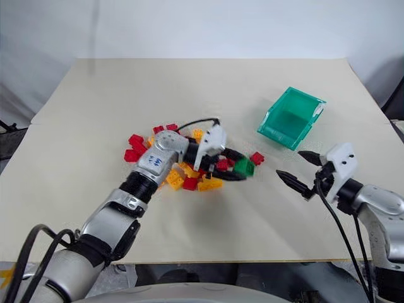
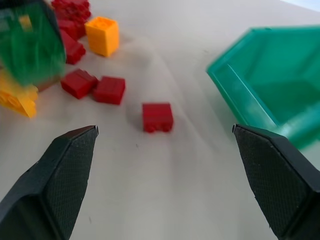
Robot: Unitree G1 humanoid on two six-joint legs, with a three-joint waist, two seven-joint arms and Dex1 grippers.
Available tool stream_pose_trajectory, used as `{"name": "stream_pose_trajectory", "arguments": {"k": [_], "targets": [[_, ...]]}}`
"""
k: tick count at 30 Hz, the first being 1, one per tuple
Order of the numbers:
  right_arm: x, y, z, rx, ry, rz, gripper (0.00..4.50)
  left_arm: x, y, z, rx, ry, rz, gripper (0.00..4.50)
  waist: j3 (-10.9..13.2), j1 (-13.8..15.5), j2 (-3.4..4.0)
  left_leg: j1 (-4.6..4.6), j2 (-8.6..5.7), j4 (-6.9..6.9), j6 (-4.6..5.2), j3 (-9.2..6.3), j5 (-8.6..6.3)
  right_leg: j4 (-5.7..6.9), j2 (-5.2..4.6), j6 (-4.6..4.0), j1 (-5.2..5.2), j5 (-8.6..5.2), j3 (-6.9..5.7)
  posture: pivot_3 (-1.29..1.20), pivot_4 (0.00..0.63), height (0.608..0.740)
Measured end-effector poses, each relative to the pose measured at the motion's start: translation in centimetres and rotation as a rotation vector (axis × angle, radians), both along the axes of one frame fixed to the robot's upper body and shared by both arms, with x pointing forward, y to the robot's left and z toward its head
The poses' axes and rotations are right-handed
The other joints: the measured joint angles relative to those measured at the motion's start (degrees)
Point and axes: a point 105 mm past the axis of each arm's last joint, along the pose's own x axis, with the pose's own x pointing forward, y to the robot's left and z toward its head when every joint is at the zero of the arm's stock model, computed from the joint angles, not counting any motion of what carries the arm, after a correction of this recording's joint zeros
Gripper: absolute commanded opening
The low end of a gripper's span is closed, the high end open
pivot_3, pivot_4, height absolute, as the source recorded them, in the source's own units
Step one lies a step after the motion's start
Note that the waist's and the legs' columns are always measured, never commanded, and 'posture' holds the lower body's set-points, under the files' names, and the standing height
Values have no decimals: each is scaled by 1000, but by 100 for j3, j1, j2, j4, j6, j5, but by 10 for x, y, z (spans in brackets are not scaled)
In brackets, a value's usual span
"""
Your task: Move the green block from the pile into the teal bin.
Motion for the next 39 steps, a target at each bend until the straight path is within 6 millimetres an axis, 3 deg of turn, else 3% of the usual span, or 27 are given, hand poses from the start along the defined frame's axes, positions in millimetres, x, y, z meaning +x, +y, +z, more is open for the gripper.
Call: {"name": "stream_pose_trajectory", "arguments": {"k": [2,3,7,15,16,17,20,21,25,27,34,36,39], "targets": [[-3,-3,2,2,-4,-14,4500,1,1,-2,9,-13,4,4394,1,5,-1,1,1,1,1,-13,0,0,-1,-1,-3,6,9,0,150,740],[-4,-4,3,1,-6,-20,4500,2,3,-2,8,-19,8,4456,1,6,-1,3,1,1,3,-15,-1,0,-1,0,-4,8,16,0,150,740],[-9,-7,2,-1,10,-29,4500,10,18,3,1,-24,49,4456,1,4,-1,2,0,3,11,-11,-4,-3,-2,4,-8,13,24,0,150,740],[-36,-20,-7,-105,129,13,4500,29,79,37,-119,-7,215,4456,0,21,0,-2,-2,4,15,-9,-6,-4,-2,6,-12,15,27,0,150,740],[-39,-26,-3,-116,127,3,4500,34,95,43,-146,0,265,4456,0,17,-2,0,-3,5,16,-8,-7,-5,-2,9,-10,16,28,0,150,740],[-57,-34,-1,-132,192,17,4500,26,114,40,-139,35,284,4456,1,27,27,-3,-7,4,23,-6,-11,-8,-6,11,-13,17,34,0,150,740],[-79,-60,12,-170,251,-52,4500,18,183,23,-78,126,463,4456,3,-33,13,6,18,-5,10,4,-18,-19,26,7,-15,13,38,0,150,740],[-80,-63,15,-173,254,-63,4500,16,193,21,-70,145,493,4456,3,-36,0,7,20,-1,9,2,-19,-20,28,5,-12,14,40,0,150,740],[-68,-42,32,-175,244,-3,4500,4,201,25,-97,163,495,4456,1,-7,-11,6,17,32,21,0,-22,-17,16,4,-7,37,61,0,150,740],[-59,-26,31,-153,250,37,4500,-2,204,27,-141,167,489,4456,1,11,-11,2,15,38,20,-10,-26,-12,-5,-2,-10,34,61,0,150,740],[-26,16,15,-117,273,111,4500,-20,205,34,-251,167,429,4456,0,-10,-11,-10,11,67,10,0,-34,4,-4,-7,-16,31,39,0,150,740],[-8,34,2,-111,293,125,4500,-24,204,31,-262,160,434,4456,0,-45,-12,-9,11,73,12,7,-36,3,-3,-3,-16,33,44,0,150,740],[11,41,-21,-106,345,93,4500,-28,204,25,-267,164,452,4456,1,-60,-10,-10,13,71,12,7,-36,6,0,-4,-18,33,42,0,150,740]]}}
